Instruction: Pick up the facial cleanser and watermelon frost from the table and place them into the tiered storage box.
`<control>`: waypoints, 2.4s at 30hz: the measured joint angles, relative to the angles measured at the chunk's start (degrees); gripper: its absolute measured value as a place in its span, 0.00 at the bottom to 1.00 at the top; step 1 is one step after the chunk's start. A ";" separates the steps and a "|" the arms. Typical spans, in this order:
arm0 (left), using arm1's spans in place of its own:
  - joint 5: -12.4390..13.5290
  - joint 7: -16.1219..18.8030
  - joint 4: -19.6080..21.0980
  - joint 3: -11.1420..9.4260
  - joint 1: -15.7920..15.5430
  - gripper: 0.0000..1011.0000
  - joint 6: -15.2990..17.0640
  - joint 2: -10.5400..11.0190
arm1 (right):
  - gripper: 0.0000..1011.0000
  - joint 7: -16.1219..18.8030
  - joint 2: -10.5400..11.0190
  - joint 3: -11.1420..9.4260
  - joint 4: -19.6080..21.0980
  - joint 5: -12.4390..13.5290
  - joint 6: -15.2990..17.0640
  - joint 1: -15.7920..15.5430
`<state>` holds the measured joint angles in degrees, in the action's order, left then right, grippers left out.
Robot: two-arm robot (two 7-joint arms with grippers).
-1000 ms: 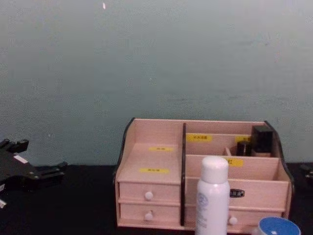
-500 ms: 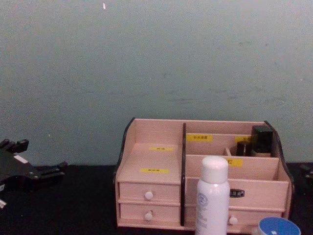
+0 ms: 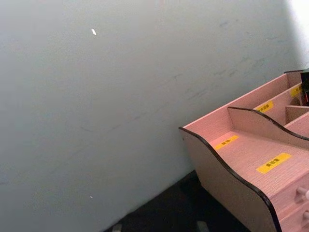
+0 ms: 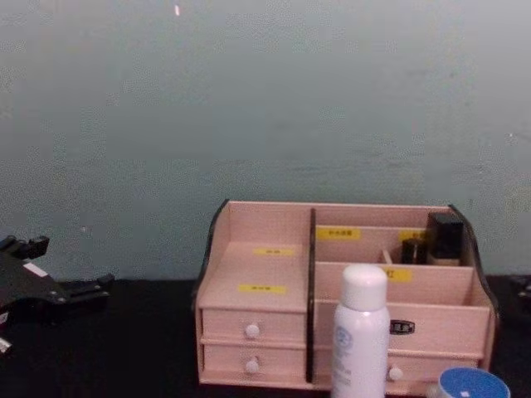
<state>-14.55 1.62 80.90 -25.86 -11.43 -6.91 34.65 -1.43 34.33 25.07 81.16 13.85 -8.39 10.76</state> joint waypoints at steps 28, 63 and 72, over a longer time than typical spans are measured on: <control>0.00 0.00 0.00 0.00 0.00 0.99 0.00 0.00 | 0.99 21.47 6.05 -5.55 11.45 12.34 -9.14 -9.76; 0.00 0.00 0.00 0.00 0.00 0.99 0.00 0.00 | 0.99 33.62 -2.18 1.00 3.38 8.60 0.36 -1.37; 0.00 0.00 0.00 0.00 0.00 0.99 0.00 0.00 | 0.99 33.76 -4.97 1.20 1.09 7.57 2.67 0.77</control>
<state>-14.55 1.62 80.90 -25.86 -11.43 -6.91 34.65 32.33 29.36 26.27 82.25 21.42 -5.72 11.53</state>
